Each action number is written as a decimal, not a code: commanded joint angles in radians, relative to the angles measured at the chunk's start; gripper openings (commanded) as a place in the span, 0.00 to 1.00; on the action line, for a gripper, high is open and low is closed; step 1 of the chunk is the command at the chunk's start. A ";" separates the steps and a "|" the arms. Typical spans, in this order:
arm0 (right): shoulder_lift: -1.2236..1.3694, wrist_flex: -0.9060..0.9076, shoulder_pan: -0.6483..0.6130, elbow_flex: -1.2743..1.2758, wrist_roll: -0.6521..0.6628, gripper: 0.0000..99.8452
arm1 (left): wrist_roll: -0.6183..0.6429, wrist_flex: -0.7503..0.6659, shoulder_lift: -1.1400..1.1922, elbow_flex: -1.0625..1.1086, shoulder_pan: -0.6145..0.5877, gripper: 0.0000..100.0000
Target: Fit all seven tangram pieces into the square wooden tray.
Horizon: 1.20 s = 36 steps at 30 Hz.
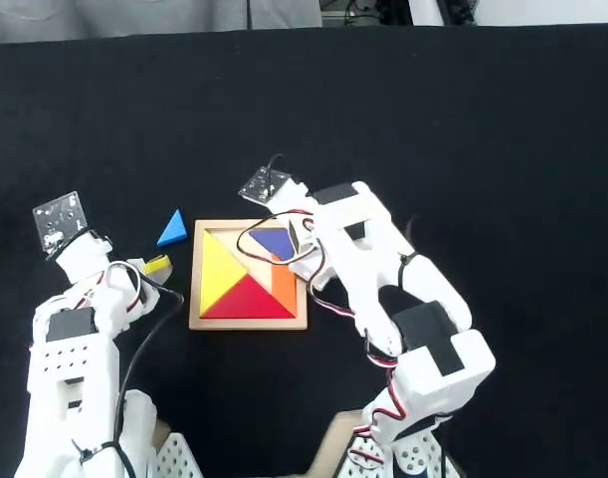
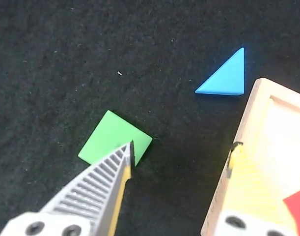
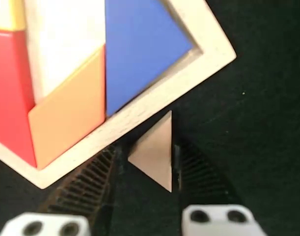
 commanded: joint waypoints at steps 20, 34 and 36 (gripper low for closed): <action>-0.366 0.152 -0.236 -0.076 -0.606 0.11 | 0.005 -0.008 -0.017 0.002 0.007 0.31; -0.036 0.003 -0.296 -0.220 -1.065 0.11 | 0.005 -0.008 -0.017 0.004 0.007 0.31; 0.013 0.014 -0.296 -0.246 -1.069 0.11 | 0.005 -0.008 -0.017 0.004 0.007 0.31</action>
